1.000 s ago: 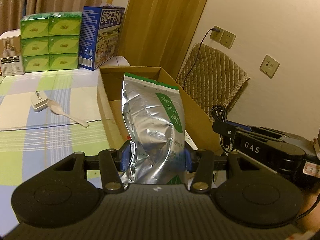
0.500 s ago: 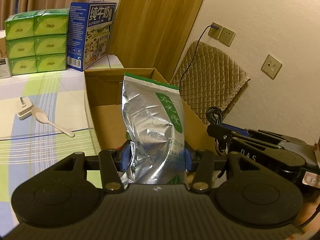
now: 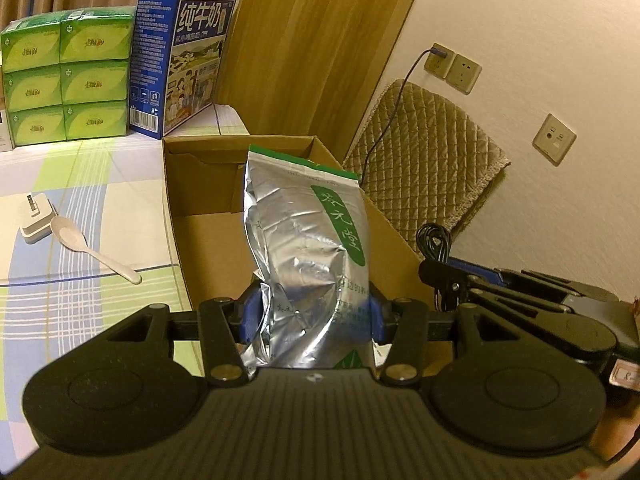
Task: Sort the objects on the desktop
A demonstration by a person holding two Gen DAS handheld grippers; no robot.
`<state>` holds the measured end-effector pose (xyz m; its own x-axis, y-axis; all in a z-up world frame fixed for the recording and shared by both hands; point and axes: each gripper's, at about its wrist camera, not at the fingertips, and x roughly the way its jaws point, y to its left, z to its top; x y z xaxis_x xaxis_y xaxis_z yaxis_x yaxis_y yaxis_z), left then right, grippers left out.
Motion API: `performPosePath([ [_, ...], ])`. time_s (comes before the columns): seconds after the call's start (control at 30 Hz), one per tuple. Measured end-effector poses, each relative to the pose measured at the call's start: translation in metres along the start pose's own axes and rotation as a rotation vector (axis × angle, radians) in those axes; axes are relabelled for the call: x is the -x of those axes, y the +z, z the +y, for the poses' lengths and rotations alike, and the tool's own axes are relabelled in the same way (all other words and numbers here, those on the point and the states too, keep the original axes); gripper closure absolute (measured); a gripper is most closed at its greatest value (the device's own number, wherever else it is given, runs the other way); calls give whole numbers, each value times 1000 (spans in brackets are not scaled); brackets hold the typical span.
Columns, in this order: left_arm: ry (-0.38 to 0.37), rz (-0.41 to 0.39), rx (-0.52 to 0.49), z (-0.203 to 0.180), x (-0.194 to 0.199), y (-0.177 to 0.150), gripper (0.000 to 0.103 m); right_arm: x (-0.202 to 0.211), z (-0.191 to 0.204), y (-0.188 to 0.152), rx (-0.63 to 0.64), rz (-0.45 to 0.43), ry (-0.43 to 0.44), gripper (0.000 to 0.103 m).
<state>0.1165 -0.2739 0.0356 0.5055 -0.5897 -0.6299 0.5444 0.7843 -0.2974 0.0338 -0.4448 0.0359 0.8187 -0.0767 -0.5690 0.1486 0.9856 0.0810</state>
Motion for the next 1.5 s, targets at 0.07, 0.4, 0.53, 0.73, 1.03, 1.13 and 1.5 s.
performPosePath([
  [0.07, 3, 0, 4, 3, -4, 2, 58, -5, 1, 1, 1, 3, 1, 89],
  [0.4, 34, -9, 40, 21, -31, 15, 52, -34, 2, 12, 20, 15, 4, 89],
  [0.53, 49, -27, 35, 28, -30, 20, 52, -42, 4, 12, 23, 22, 14, 89],
  [0.73, 72, -41, 40, 40, -22, 20, 52, -53, 8, 8, 19, 44, 30, 89],
  [1.03, 99, -57, 55, 56, -9, 16, 38, -60, 13, 21, -27, 6, 82, 80],
  [1.13, 117, -66, 52, 60, -2, 13, 34, -54, 12, 25, -43, -28, 92, 44],
  [1.5, 177, -69, 60, 75, 40, -9, 18, -11, 16, 12, -84, -43, 64, 24],
])
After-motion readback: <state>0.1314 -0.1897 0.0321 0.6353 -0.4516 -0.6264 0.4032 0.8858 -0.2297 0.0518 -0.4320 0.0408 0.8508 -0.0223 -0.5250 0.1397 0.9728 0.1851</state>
